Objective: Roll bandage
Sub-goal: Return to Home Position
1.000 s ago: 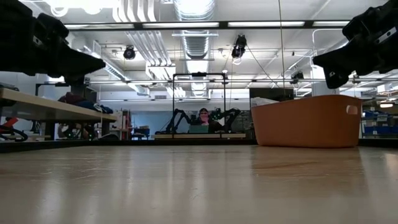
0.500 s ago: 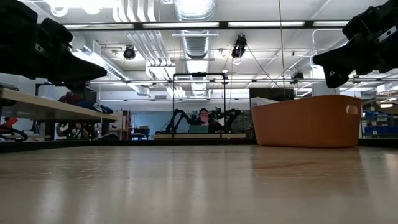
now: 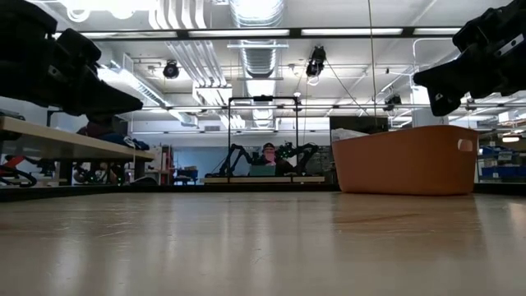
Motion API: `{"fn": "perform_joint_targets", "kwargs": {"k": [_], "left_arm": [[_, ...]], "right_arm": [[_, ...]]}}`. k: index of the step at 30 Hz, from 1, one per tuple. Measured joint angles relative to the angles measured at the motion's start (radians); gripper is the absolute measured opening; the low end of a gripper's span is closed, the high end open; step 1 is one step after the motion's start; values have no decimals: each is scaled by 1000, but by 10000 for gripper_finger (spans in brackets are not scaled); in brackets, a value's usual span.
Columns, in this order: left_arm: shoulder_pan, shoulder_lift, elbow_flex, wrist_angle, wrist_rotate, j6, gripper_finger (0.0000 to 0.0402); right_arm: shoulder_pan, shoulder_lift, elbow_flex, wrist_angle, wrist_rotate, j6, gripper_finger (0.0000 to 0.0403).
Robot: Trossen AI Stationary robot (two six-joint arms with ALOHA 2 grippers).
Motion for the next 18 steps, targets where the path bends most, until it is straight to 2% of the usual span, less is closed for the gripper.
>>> {"fn": "perform_joint_targets", "kwargs": {"k": [18], "left_arm": [[0,75,10,2,0,0,38]], "right_arm": [[0,0,1,0,0,0,0]]}}
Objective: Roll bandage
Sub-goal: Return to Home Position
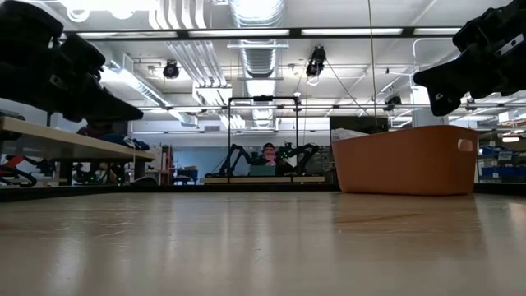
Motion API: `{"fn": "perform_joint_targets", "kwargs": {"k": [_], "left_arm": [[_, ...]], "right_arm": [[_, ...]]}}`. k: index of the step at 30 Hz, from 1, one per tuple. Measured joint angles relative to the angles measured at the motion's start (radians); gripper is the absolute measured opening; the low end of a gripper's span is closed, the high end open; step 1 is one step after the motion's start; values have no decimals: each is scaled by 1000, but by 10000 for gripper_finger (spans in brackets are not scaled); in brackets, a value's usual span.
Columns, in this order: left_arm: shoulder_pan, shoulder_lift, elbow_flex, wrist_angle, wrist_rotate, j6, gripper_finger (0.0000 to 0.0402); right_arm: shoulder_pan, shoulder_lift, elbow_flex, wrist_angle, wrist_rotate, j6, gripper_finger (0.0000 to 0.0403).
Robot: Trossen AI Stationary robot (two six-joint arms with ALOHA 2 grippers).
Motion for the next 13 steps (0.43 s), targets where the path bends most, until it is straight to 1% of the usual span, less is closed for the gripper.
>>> {"fn": "perform_joint_targets", "kwargs": {"k": [13], "left_arm": [[0,42,0,0,0,0,39]], "right_arm": [[0,0,0,0,0,0,0]]}}
